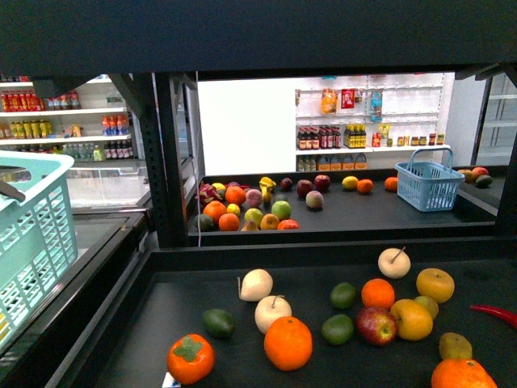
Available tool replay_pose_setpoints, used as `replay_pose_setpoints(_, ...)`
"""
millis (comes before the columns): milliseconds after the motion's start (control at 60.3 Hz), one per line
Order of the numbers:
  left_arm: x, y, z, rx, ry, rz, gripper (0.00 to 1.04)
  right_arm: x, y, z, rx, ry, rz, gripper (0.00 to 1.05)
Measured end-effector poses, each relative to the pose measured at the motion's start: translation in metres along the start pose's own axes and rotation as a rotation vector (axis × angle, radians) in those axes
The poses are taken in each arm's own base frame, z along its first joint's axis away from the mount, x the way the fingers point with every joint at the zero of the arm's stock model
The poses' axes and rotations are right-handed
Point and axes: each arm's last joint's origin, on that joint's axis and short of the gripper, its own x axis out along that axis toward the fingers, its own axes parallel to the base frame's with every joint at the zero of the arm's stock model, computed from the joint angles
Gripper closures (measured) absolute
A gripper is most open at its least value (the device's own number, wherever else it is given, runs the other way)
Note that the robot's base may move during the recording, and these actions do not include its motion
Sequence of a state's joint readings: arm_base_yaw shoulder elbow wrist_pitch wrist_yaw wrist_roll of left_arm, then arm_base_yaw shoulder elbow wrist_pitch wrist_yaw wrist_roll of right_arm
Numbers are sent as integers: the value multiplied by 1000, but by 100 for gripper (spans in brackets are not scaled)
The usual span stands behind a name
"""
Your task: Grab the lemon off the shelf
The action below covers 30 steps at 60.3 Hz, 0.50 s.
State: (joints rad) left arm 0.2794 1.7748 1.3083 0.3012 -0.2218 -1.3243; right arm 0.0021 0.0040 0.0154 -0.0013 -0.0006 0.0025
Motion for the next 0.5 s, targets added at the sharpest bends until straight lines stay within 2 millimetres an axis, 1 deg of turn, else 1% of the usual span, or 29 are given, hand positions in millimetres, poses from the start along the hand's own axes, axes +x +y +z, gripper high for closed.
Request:
replay_pose_setpoints(182,4,7,8,5,-28,39,78,0,0,0,0,0,0,7)
replay_pose_setpoints(497,4,23,12,24,-56,135,78,0,0,0,0,0,0,7)
